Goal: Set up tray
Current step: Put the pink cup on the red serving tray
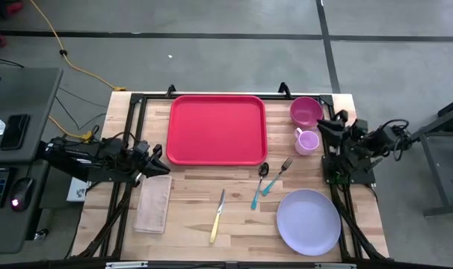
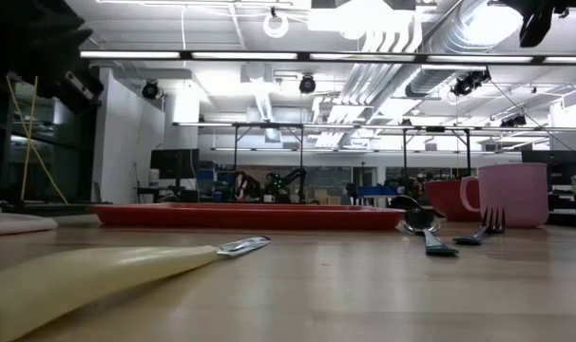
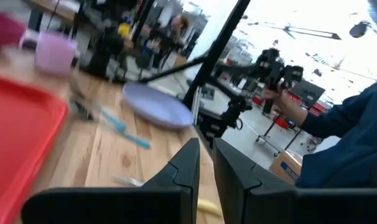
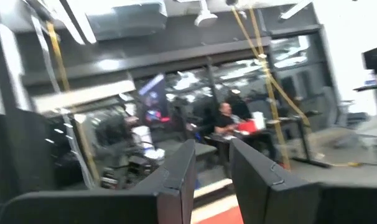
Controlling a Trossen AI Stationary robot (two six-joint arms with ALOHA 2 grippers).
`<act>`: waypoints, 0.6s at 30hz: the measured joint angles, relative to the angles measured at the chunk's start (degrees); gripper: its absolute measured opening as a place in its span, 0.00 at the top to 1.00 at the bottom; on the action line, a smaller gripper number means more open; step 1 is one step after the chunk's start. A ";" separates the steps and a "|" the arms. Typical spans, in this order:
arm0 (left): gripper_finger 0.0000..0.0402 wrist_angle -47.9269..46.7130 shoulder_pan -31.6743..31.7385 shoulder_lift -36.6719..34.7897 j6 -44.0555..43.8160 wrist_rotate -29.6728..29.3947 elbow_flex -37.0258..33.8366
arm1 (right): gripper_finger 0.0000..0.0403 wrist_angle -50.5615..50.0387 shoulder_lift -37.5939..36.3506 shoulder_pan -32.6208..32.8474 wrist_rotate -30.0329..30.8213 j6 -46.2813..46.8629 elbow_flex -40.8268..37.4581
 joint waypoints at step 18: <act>0.80 -4.50 -0.01 0.04 -5.72 -1.54 0.04 | 0.81 -38.18 17.43 0.02 20.31 12.16 25.99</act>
